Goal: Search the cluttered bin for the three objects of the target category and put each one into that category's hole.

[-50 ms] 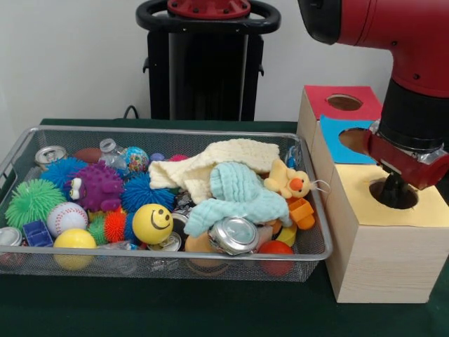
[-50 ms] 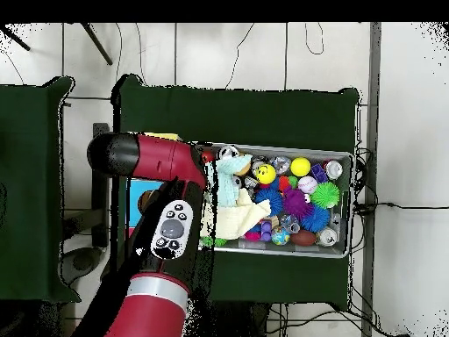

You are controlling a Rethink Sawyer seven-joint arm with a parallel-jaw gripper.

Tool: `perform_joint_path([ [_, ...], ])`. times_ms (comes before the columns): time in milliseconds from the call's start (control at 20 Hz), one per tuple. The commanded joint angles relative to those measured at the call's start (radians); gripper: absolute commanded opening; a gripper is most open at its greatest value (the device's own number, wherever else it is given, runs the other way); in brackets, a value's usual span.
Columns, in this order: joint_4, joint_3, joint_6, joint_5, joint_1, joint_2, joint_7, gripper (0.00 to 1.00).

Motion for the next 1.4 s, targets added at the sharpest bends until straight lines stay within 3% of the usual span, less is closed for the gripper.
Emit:
perform_joint_path([
  [50,0.124,0.113,0.002,0.013,-0.033,-0.031,0.081,0.00],
  [250,0.124,0.089,0.082,0.016,-0.019,-0.104,0.097,0.00],
  [750,0.079,0.014,0.156,-0.009,0.005,-0.184,0.146,0.00],
  [1200,0.114,-0.043,0.133,-0.040,0.049,-0.232,0.141,0.00],
  [1250,0.114,-0.048,0.134,-0.042,0.048,-0.230,0.134,1.00],
  [1400,0.122,-0.046,0.129,-0.048,0.038,-0.233,0.116,1.00],
])
